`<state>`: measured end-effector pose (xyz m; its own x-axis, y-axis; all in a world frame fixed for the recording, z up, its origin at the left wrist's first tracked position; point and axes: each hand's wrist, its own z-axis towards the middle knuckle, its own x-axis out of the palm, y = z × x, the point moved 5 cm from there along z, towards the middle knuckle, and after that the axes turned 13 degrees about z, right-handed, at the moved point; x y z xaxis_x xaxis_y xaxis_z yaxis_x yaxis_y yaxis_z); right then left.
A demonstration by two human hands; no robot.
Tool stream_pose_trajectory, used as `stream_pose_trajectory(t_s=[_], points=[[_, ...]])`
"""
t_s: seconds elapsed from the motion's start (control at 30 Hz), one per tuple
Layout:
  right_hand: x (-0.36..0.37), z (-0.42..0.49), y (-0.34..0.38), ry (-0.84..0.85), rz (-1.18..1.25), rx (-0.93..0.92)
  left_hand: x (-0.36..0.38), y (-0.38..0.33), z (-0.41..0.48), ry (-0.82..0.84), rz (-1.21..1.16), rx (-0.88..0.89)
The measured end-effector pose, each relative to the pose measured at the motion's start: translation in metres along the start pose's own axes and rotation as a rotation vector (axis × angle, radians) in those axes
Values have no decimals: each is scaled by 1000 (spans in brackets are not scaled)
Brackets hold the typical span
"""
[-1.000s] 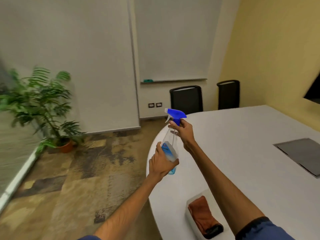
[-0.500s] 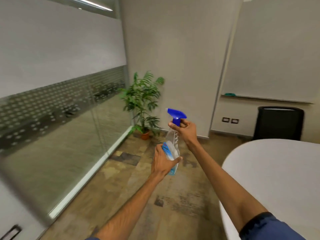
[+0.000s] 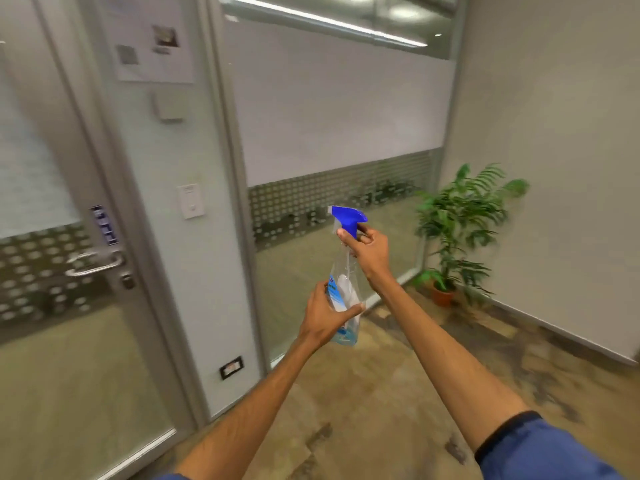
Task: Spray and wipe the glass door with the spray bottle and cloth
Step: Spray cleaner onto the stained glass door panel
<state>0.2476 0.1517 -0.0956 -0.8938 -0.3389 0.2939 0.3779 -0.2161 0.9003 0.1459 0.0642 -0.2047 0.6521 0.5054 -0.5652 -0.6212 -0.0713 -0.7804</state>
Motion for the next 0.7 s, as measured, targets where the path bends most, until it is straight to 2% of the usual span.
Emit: stream_pose_trajectory(t_s=[0.33,0.5,0.7], points=[[279,-15,-68,400,70,58,-208,142,-7,-345,35,-177],[412,-36,-94,606,195,175,-305,196,-9,-481,151,-220],[560,-45,-102,728,335,259,-420,240,8,-593,239,-250]])
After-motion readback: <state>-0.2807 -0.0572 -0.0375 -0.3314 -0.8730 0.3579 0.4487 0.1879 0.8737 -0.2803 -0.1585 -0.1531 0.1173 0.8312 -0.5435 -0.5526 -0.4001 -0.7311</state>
